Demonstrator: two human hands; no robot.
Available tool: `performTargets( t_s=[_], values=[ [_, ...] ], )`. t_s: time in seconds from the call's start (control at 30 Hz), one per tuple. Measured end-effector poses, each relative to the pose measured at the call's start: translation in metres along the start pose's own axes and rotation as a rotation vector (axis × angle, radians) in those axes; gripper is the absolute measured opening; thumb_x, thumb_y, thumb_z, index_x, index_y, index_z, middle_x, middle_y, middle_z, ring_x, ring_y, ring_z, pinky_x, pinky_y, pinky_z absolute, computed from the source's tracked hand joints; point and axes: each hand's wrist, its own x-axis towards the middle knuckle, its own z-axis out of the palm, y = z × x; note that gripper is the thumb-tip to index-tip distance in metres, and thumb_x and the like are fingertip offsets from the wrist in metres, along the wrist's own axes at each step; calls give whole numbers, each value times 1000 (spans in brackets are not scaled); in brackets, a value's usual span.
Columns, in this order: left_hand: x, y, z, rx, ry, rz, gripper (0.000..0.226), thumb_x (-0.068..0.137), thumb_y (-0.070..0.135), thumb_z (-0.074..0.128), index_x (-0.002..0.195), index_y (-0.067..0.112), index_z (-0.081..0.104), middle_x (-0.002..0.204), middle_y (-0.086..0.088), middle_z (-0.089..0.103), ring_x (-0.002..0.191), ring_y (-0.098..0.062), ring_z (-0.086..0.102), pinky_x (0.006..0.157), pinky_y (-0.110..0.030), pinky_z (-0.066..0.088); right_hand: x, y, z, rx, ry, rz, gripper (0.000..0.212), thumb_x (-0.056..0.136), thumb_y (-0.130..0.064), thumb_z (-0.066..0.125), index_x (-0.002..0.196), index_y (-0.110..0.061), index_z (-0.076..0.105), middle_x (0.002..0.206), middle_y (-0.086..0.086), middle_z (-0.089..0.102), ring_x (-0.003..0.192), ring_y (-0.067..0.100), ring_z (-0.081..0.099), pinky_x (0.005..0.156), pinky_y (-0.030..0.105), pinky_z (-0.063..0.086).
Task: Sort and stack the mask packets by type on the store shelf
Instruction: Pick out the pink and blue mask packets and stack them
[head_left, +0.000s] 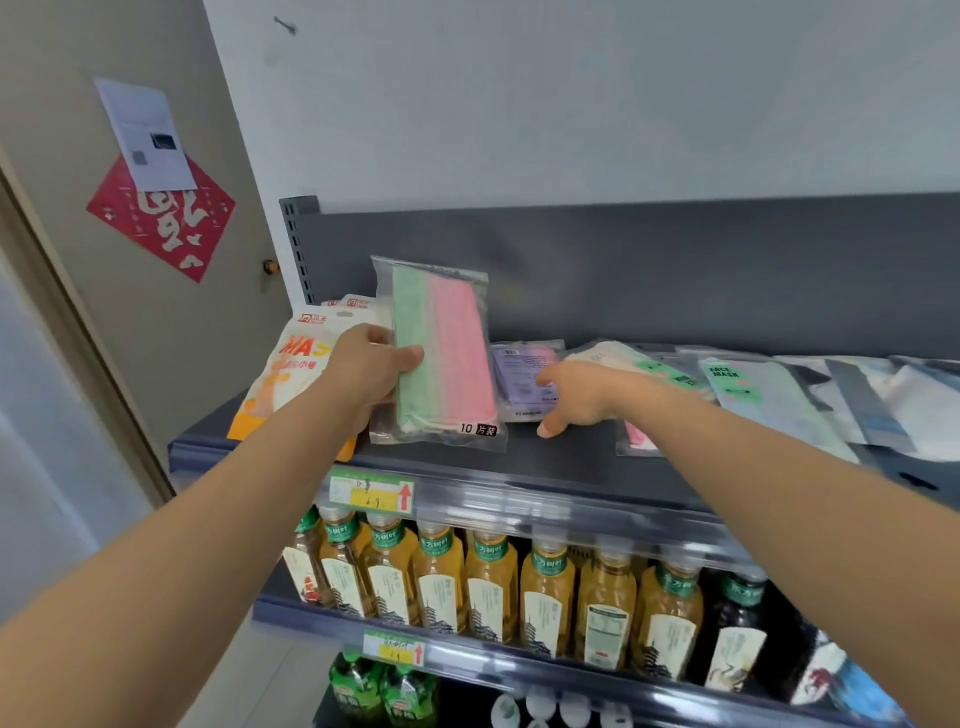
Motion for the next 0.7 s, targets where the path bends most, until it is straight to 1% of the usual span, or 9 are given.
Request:
performTargets(
  t_s=[0.13, 0.23, 0.33, 0.37, 0.43, 0.47, 0.5, 0.6, 0.7],
  values=[
    [-1, -3, -4, -9, -29, 35, 26, 87, 7, 66, 109, 6, 51, 110, -12, 63, 96, -30, 65, 80, -42, 57, 3, -2, 9, -73, 15, 9, 69, 86, -34, 67, 143, -9, 37, 142, 12, 45, 126, 31, 47, 103, 36, 40],
    [2, -4, -10, -8, -43, 48, 24, 88, 8, 65, 107, 6, 51, 108, -11, 62, 93, -27, 64, 72, -35, 56, 6, -2, 13, -165, 39, 7, 54, 88, -33, 64, 134, -9, 47, 132, 13, 53, 117, 31, 52, 91, 31, 42],
    [6, -7, -11, -9, -46, 32, 21, 88, 7, 65, 104, 5, 51, 109, -12, 63, 95, -28, 64, 75, -39, 57, 5, -2, 12, -242, 68, -2, 37, 92, -30, 59, 123, -10, 56, 119, 13, 59, 107, 31, 56, 82, 29, 42],
    [8, -9, -10, -8, -45, 18, 22, 88, 8, 65, 104, 5, 51, 111, -13, 63, 97, -29, 65, 79, -42, 57, 5, -1, 11, -266, 92, -7, 28, 92, -28, 57, 113, -10, 60, 109, 13, 60, 99, 30, 57, 79, 29, 43],
    [10, -12, -8, -9, -47, -15, 22, 87, 7, 65, 104, 4, 51, 114, -16, 63, 99, -32, 65, 84, -47, 56, 2, -1, 10, -322, 158, 2, 9, 92, -20, 53, 88, -16, 59, 89, 8, 56, 81, 26, 52, 64, 26, 41],
    [11, -14, -6, -12, -50, -28, 22, 87, 7, 65, 103, 5, 50, 115, -17, 62, 100, -34, 65, 83, -47, 56, 0, -1, 10, -326, 199, 20, 10, 91, -16, 51, 83, -19, 57, 84, 5, 53, 78, 26, 49, 57, 24, 37],
    [12, -15, -3, -18, -54, -37, 22, 87, 7, 65, 101, 5, 48, 116, -19, 62, 100, -35, 65, 79, -46, 57, -1, 0, 11, -336, 224, 29, 13, 90, -14, 51, 82, -20, 58, 81, 3, 52, 77, 26, 50, 55, 23, 37],
    [14, -18, 4, -7, -64, -51, 21, 88, 7, 63, 102, 5, 47, 116, -21, 61, 100, -37, 64, 67, -38, 55, -2, 9, 12, -277, 285, 34, 16, 90, -10, 50, 80, -15, 62, 80, 7, 56, 80, 28, 57, 70, 31, 49],
    [17, -20, 11, 0, -72, -60, 29, 89, 8, 62, 114, -2, 50, 116, -19, 61, 93, -33, 63, 50, -29, 48, -4, 15, 13, -202, 326, 47, 16, 91, -11, 50, 89, -10, 66, 92, 11, 66, 86, 29, 61, 71, 31, 47]
  ],
)
